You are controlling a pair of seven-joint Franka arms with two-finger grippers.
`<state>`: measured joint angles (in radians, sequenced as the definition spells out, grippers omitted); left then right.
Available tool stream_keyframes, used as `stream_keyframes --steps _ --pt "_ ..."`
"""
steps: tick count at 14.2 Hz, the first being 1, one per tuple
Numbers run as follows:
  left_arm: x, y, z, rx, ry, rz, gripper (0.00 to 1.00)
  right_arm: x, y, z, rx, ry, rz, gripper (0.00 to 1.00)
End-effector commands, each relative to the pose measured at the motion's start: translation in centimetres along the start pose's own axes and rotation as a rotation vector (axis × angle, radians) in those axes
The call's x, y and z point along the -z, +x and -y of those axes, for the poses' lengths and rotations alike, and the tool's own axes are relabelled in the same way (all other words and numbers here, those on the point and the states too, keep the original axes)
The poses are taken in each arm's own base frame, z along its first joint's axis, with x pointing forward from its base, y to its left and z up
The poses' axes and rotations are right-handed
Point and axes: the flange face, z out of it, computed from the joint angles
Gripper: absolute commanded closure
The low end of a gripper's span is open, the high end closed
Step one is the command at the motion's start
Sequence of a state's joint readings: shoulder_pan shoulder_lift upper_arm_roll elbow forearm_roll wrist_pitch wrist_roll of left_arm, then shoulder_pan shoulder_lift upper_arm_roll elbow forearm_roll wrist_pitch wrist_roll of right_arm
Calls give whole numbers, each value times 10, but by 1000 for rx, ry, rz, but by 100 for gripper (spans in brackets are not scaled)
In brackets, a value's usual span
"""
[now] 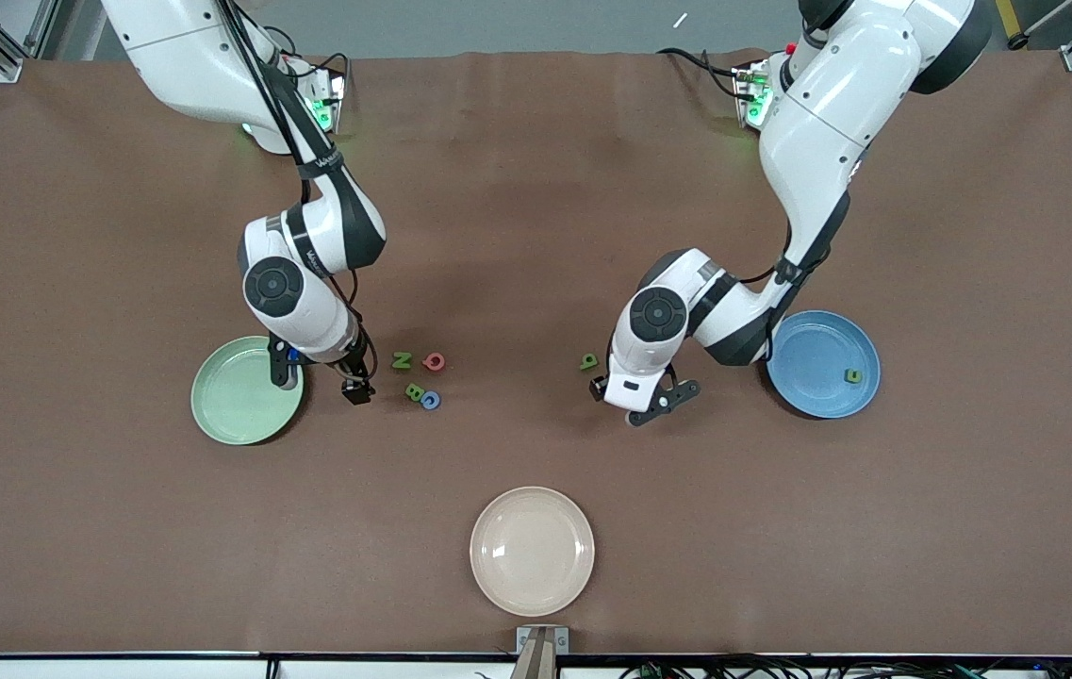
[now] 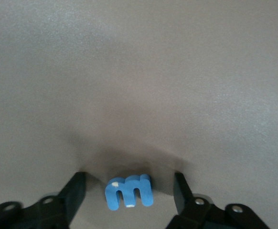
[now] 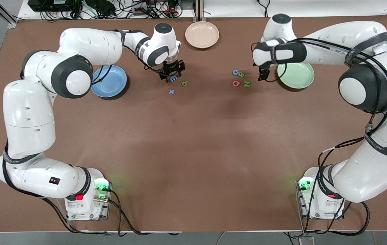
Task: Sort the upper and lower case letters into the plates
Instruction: 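Drop the m with the left gripper while the right gripper drops the N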
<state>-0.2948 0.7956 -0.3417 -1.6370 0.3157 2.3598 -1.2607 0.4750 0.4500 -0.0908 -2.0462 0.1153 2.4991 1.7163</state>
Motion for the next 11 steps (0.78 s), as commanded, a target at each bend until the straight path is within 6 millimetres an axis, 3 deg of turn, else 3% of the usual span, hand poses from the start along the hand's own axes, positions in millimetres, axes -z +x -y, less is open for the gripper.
stream_keyframes --steps 1,6,8,11 --pt "1 0 -4 24 9 -6 27 -24 -7 -15 -54 8 25 0" --pt "5 -1 -4 27 8 -6 48 -54 -29 -16 -100 -1 61 3" --pt "4 -3 -4 26 9 -6 57 -61 -34 -15 -93 -9 59 9" --pt "4 -4 -3 23 20 -3 79 -61 -40 -17 -79 -15 59 17"
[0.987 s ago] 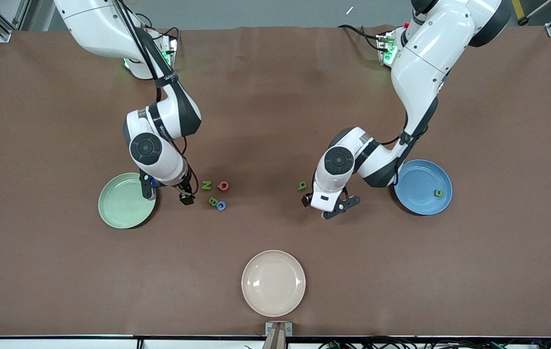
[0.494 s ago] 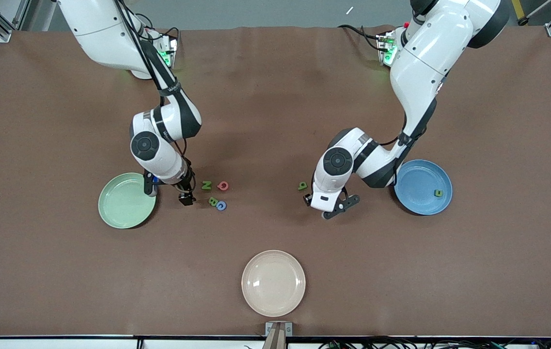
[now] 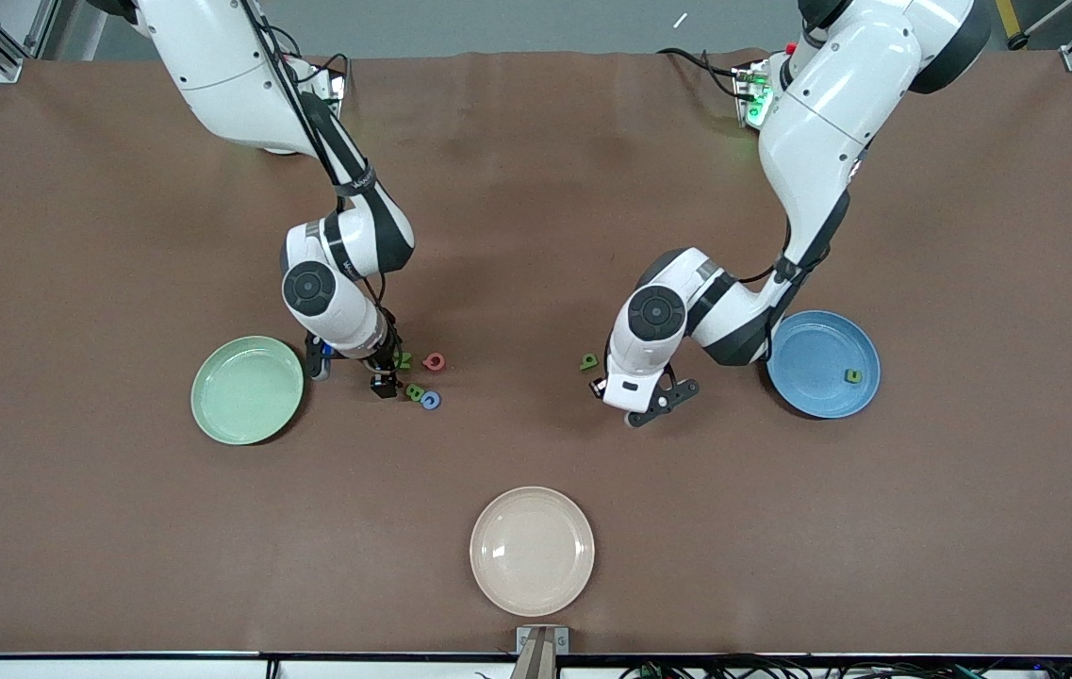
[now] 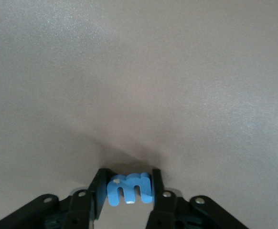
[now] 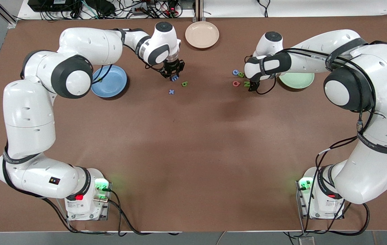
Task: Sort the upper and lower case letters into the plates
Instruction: 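Drop the m with the left gripper while the right gripper drops the N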
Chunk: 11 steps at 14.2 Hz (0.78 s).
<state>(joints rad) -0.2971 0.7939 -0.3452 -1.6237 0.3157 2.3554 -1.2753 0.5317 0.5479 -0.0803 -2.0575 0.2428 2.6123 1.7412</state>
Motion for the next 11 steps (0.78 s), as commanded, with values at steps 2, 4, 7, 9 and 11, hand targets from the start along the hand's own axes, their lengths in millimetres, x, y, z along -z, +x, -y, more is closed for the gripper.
stream_keyframes --steps 2,4,7,9,11 --pt "7 -1 5 8 56 1 86 -8 -10 -3 8 -10 5 27" --pt "27 7 11 -2 84 -8 87 -7 -11 -1 9 -8 7 39" --pt "62 21 26 -72 137 -11 88 -6 -13 1 10 -5 9 85" --pt "79 35 48 -136 147 -8 88 1 -17 7 7 -16 13 100" --pt "90 51 78 -191 146 16 88 17 -18 20 26 -60 8 100"
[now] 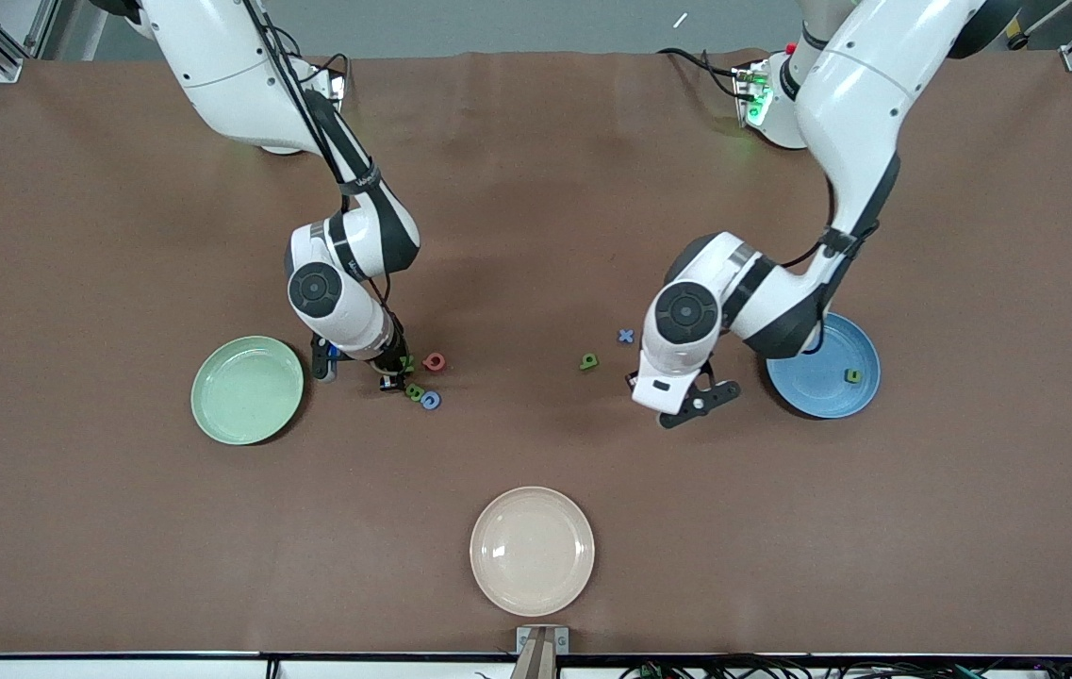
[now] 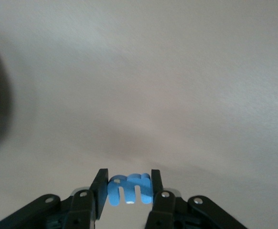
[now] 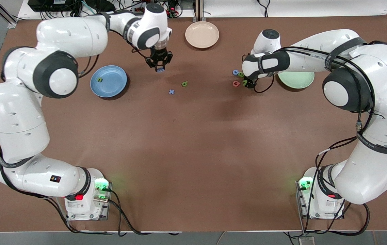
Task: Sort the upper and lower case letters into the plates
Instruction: 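Drop the m with the left gripper while the right gripper drops the N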
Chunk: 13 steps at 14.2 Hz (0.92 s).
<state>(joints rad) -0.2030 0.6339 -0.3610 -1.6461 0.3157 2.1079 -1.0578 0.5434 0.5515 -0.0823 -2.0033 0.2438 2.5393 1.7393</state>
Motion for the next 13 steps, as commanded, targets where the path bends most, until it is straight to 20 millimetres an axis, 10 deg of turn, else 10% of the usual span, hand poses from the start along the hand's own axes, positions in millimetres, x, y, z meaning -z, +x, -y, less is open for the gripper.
stream_keyframes --steps 1,6,13 --pt "9 7 56 -92 12 28 88 17 -4 17 40 -50 -4 100" --pt "5 33 150 -232 9 74 88 83 71 38 229 -88 26 100" --pt "-37 63 228 -361 -1 13 88 96 188 27 387 -126 -72 100"
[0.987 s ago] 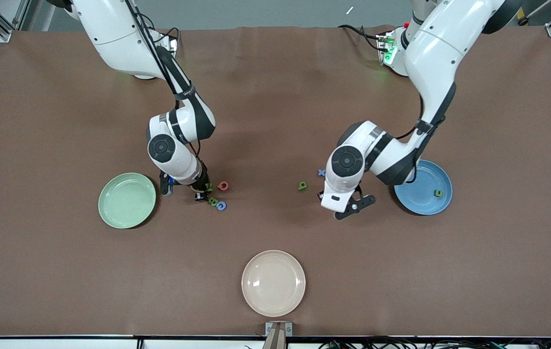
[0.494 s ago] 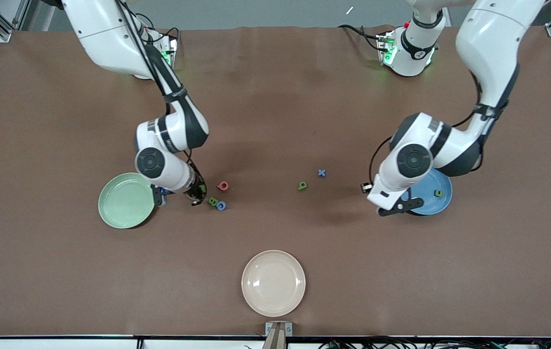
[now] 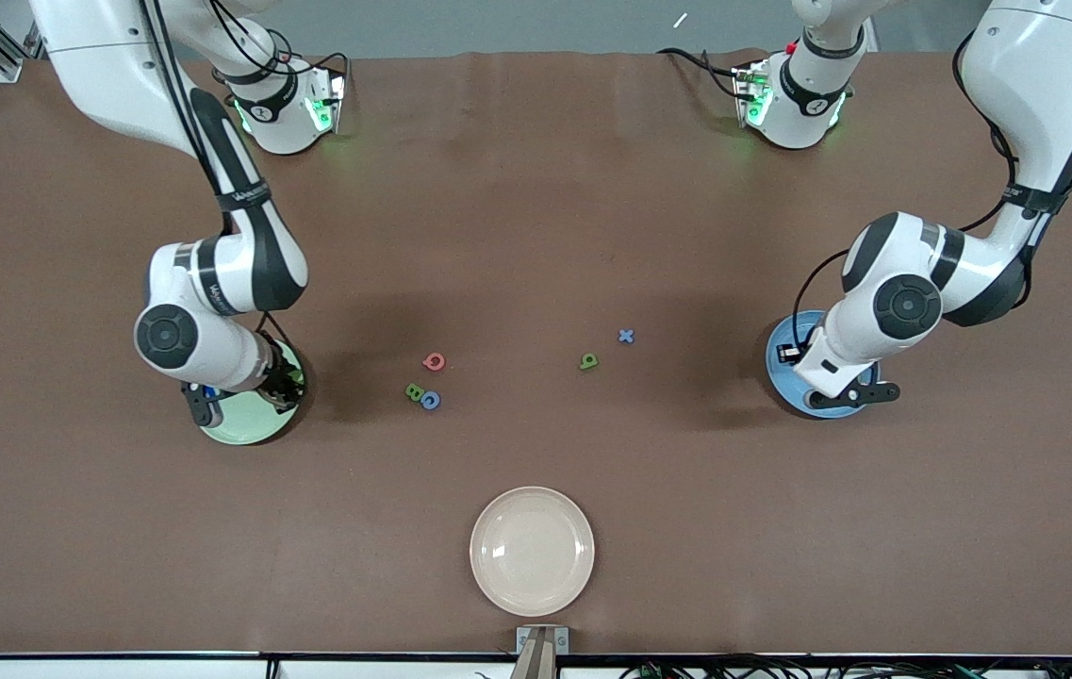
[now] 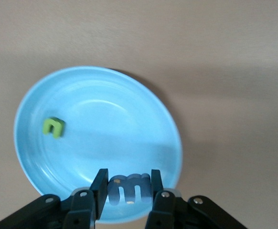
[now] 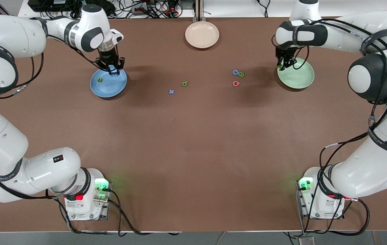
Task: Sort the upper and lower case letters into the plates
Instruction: 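Drop the m with the left gripper while the right gripper drops the N, then reach the left gripper to the x while the right gripper reaches B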
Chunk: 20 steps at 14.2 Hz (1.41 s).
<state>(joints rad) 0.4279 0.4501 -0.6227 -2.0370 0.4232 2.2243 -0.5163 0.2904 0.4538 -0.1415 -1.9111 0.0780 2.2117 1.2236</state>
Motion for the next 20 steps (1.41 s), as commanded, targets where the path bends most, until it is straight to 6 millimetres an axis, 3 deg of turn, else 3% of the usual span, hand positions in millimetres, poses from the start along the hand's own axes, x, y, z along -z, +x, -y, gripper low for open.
stream_keyframes --steps 1,6,7,8,9,11,14,17,18,20 --pt "-13 -3 14 -84 -8 -40 88 1 24 -27 39 -2 4 100" --pt "-37 15 27 -216 -21 -87 87 -28 31 -27 28 -8 3 97" --pt "-43 19 27 -228 -20 -94 87 -34 31 -27 25 -15 8 94" --pt "-48 21 28 -240 -16 -96 87 -35 31 -27 22 -14 12 84" --pt "-52 23 28 -248 -13 -96 87 -35 31 -27 23 -13 13 60" --pt "-56 28 27 -259 -17 -99 87 -33 29 -25 28 -13 12 2" --pt "-61 31 26 -271 -21 -109 87 -19 19 -13 16 -2 23 0" --pt "-62 31 27 -271 -22 -107 84 4 -26 19 -40 58 43 0" --pt "-61 31 27 -274 -20 -110 77 3 -36 27 -81 60 41 0" --pt "-57 33 35 -286 -16 -116 35 0 -72 45 -129 71 32 0"
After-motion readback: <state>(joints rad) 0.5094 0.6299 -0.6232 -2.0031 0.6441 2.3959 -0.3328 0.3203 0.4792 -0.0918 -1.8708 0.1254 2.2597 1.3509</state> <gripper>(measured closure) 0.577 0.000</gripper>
